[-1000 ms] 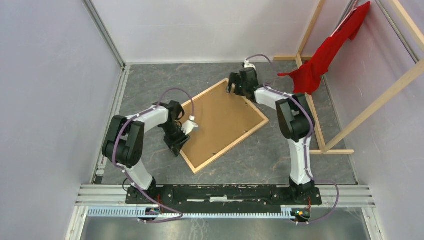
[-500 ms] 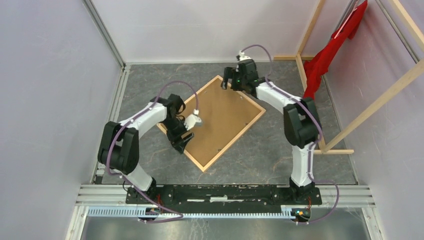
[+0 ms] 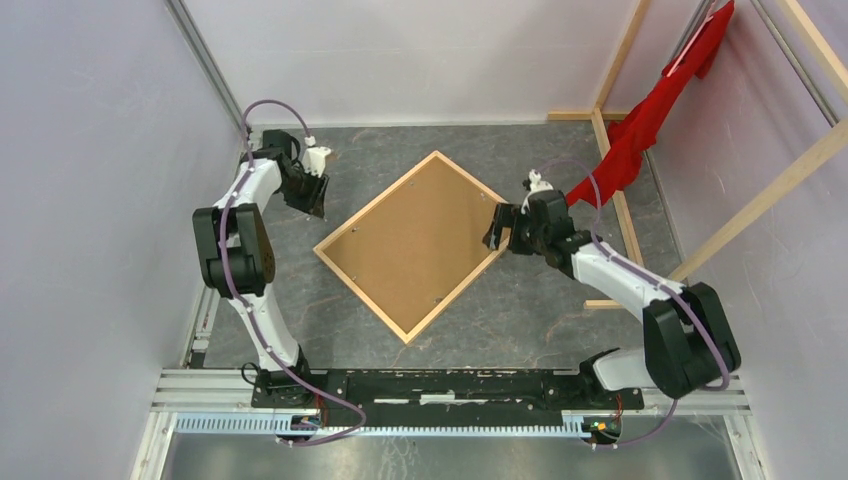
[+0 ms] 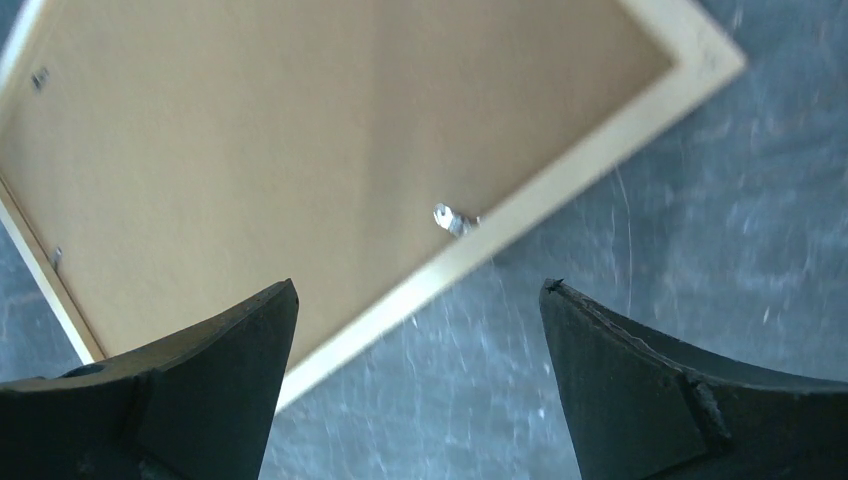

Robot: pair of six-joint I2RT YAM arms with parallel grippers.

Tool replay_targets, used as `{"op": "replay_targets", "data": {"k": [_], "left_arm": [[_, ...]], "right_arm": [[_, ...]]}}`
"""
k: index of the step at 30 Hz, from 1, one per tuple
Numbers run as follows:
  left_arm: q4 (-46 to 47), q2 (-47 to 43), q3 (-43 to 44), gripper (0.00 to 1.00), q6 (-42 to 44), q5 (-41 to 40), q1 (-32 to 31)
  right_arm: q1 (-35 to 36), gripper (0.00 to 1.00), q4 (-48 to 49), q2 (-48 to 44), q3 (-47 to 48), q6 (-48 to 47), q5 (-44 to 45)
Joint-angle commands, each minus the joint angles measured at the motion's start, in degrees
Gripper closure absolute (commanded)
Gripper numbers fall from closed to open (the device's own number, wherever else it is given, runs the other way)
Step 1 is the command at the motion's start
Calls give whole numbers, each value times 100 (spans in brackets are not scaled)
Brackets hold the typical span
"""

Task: Put the photo into the frame
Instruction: Adjust the photo frame at the center of the board.

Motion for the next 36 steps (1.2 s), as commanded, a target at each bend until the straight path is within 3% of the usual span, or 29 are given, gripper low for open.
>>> {"op": "replay_targets", "data": {"k": [1, 7, 20, 29, 36], "left_arm": [[358, 307, 98, 58, -567, 136, -106], [272, 459, -262, 72, -370, 553, -118], [-94, -127, -1649, 74, 532, 998, -330], [-280, -1159, -3006, 70, 804, 1552, -1316], [-427, -1498, -2726, 55, 704, 1388, -1171]], "right_arm": [[0, 2, 299, -588, -572, 323, -402], [-2, 2, 587, -832, -1299, 639, -853], [-191, 2, 996, -15, -972, 577, -1029], [-521, 2, 658, 858, 126, 164, -800], [-527, 2, -393, 402, 594, -455, 688]]}}
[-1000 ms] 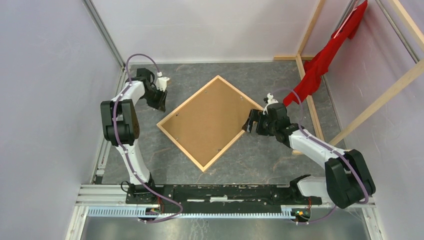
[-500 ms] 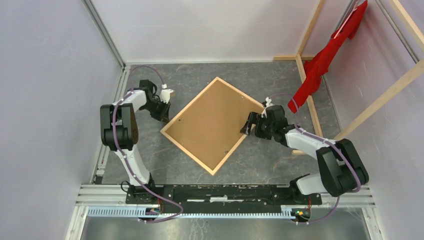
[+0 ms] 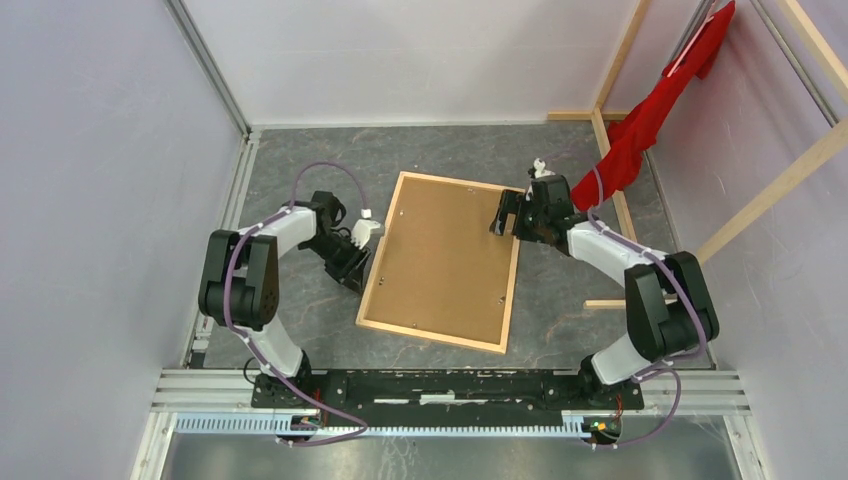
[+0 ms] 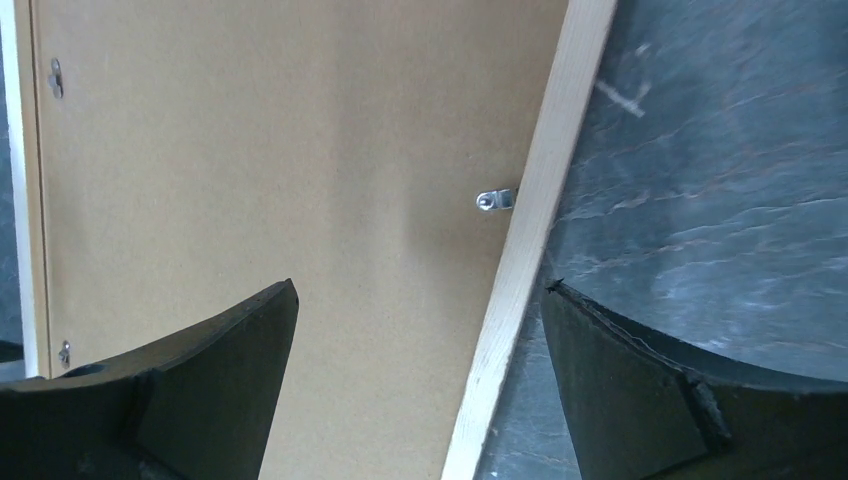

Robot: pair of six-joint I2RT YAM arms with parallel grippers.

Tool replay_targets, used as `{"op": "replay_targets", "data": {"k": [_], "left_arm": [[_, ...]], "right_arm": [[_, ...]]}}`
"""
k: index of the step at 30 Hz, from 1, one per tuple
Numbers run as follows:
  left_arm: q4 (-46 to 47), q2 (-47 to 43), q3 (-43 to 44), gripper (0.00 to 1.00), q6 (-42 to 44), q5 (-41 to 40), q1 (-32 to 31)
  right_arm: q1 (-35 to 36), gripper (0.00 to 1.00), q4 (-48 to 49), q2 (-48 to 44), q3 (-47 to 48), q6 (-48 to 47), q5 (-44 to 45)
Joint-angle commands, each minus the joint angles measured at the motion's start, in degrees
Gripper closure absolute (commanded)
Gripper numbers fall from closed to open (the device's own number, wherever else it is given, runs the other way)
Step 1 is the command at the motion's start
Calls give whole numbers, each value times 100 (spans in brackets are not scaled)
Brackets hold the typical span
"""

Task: Put the photo into the frame
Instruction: Adjust the photo frame at the center of the board.

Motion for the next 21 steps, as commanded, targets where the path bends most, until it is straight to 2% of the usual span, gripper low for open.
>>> {"op": "replay_targets", "data": {"k": [1, 5, 8, 14, 19, 21], "left_arm": [[-100, -264, 431, 51, 8, 195, 313], [-252, 17, 903, 45, -184, 622, 487], [-278, 284, 1037, 44, -321, 1123, 475], [-340, 853, 1115, 59, -281, 1400, 407], [-363, 1023, 1123, 72, -213, 1417, 407], [-363, 1052, 1121, 75, -210, 1440, 405]], "right_arm": [[28, 4, -367, -686, 164, -411, 1028], [138, 12, 121, -1334, -356, -56, 642], [735, 22, 962, -1607, -926, 440, 160], [2466, 27, 2113, -1012, -1026, 1141, 92], [3264, 29, 2719, -237, -748, 1457, 103], [3466, 34, 2854, 94, -555, 1523, 89]]}}
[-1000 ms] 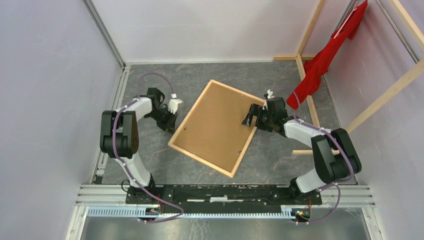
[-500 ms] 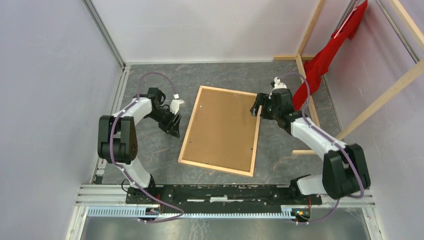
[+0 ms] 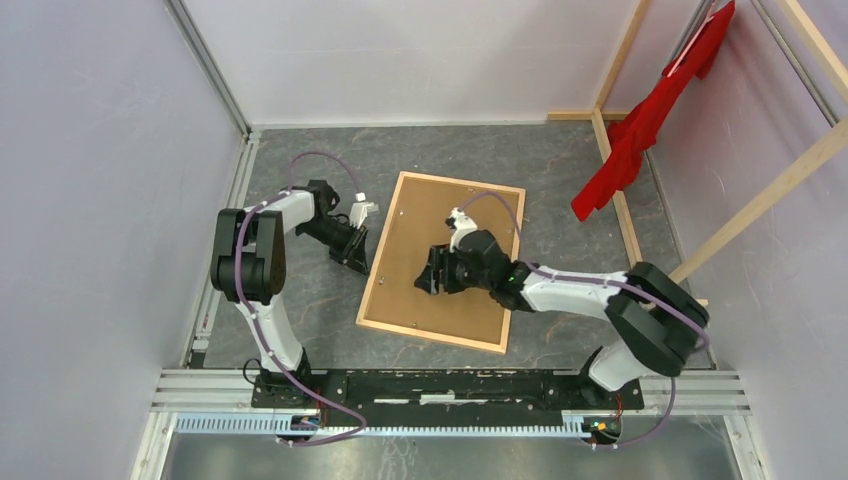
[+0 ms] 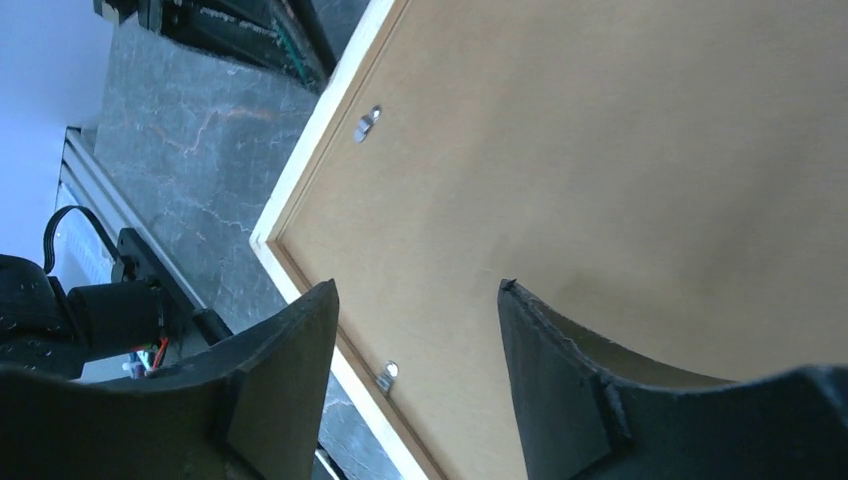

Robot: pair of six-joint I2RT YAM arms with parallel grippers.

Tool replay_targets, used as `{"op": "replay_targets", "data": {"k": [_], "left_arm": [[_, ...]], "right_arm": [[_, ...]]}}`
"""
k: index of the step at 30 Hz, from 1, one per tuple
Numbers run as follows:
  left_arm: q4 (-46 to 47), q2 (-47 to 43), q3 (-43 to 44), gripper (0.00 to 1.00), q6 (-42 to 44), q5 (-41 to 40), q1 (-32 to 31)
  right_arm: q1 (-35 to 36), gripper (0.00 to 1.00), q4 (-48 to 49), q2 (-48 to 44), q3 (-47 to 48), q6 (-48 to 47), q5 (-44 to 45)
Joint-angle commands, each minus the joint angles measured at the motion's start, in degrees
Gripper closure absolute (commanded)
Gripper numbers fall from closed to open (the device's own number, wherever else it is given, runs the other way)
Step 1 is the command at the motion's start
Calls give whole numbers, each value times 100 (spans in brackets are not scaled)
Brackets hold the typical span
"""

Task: Put the photo into the frame
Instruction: Adjust the photo frame at the center of the board, then install the photo frame at the center of the board.

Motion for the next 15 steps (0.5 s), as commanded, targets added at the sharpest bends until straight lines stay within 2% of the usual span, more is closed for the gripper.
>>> {"op": "replay_targets", "data": {"k": [1, 7, 15], "left_arm": [[-90, 29, 124, 76, -22, 274, -15], [-90, 89, 125, 77, -13, 211, -11], [-41, 93, 84, 80, -34, 82, -10]], "right_arm": [[397, 37, 804, 610, 549, 369, 11], [658, 46, 1114, 1629, 1227, 529, -263], [689, 47, 1082, 2338, 1907, 584, -449]]}}
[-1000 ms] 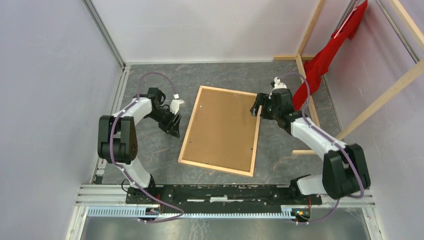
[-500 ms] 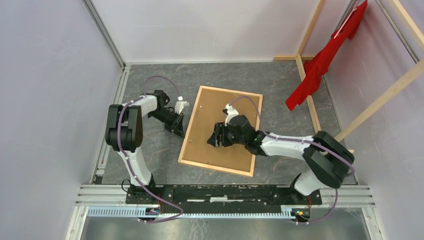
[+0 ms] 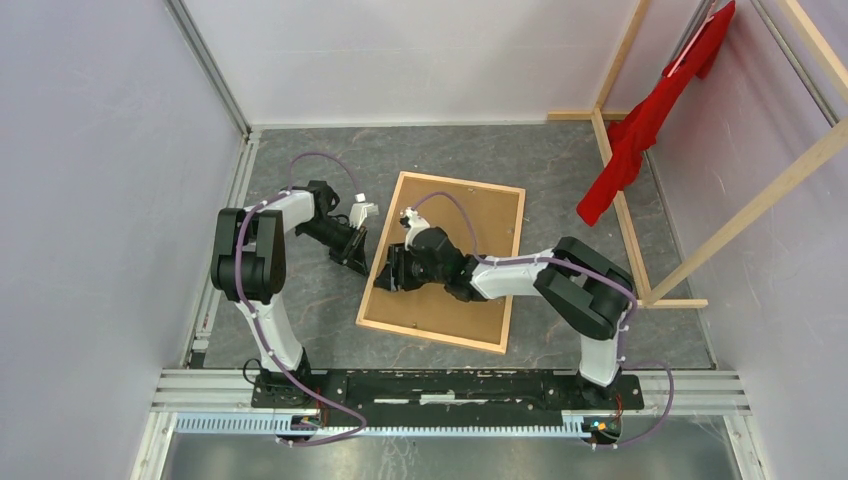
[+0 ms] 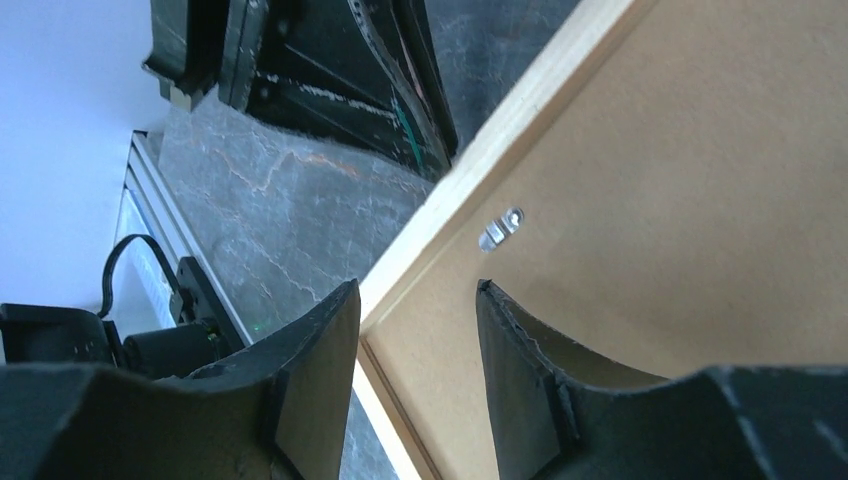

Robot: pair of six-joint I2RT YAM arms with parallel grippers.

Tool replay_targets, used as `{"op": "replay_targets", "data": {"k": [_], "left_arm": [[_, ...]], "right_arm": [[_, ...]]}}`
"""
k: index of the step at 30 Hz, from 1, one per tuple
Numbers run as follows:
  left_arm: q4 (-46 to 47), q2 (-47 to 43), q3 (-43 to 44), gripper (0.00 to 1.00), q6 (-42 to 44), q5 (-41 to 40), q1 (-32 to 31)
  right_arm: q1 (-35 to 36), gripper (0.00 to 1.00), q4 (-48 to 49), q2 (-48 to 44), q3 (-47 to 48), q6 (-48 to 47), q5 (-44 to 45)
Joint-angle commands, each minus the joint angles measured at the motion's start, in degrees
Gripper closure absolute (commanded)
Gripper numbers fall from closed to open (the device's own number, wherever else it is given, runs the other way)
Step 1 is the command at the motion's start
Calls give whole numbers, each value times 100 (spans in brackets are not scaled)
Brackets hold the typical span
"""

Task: Put the photo into the frame
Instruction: Install the photo frame at the center of the board.

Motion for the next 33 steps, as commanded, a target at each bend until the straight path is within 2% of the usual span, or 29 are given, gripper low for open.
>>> {"op": "replay_targets", "data": {"k": [1, 33], "left_arm": [[44, 39, 69, 81, -41, 30, -17], [64, -43, 42, 84, 5, -93, -15]], "right_arm": [[17, 48, 259, 299, 427, 103, -167], [-44, 50, 50, 967, 696, 87, -85]]}}
